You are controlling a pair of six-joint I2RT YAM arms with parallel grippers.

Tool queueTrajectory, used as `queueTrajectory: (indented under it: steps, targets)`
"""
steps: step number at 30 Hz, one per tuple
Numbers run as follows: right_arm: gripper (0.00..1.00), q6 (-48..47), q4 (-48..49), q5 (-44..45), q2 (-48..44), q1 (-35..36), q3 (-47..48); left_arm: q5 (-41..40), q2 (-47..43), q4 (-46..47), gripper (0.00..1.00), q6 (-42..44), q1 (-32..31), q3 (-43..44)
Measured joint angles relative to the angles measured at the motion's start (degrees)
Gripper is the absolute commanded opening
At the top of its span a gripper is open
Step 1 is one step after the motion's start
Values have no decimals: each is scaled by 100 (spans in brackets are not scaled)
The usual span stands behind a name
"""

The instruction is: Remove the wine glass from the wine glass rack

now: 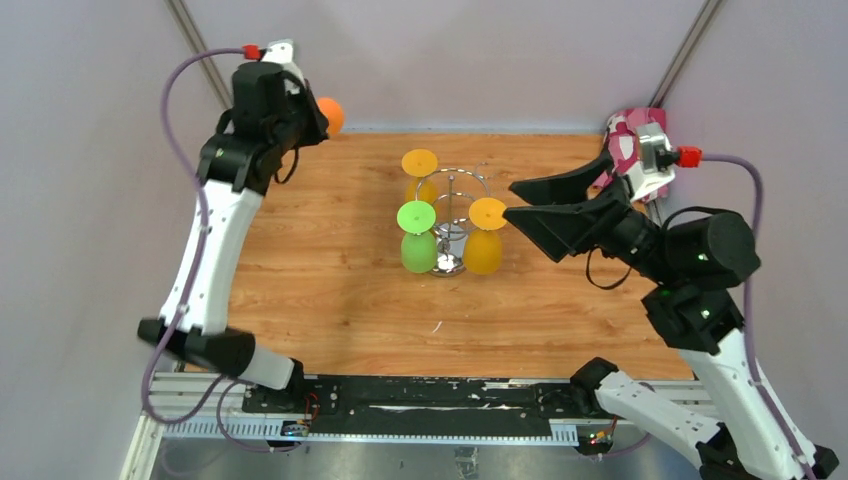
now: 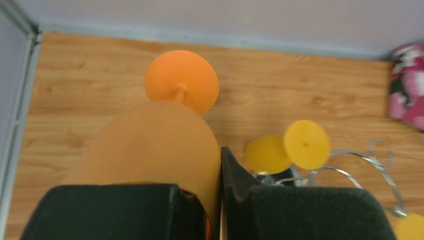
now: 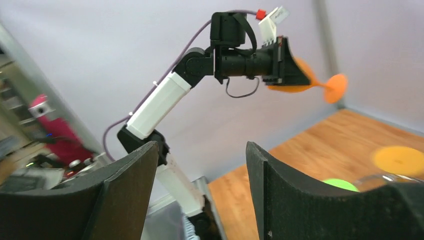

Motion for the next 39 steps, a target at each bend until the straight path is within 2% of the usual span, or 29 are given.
queueTrajectory:
  steps: [3,7,15,25,32,39]
  targets:
    - [70,-588,-1137,809,-293,0,308,-505,1012,-894,0,212,7,625]
    - [70,-1025,-2065,1596,-448,0,334,-903,1930,-1786,0,450,39,1097]
    - [70,-1252,-2817,2232,-179,0,275,-1040,2754,-2745,0,835,435,1185]
    - [70,-1325,-3001,2470,-55,0,225,-686,3757,-2885,0,1064,824,1244]
    - [70,-1410,-3058,2632,-28,0,225,-79,4339,-2520,0,1108,859,1434]
    - [70,-1508,-3056,2693,111,0,225,74,4968,-2258,0,1110,866,2514]
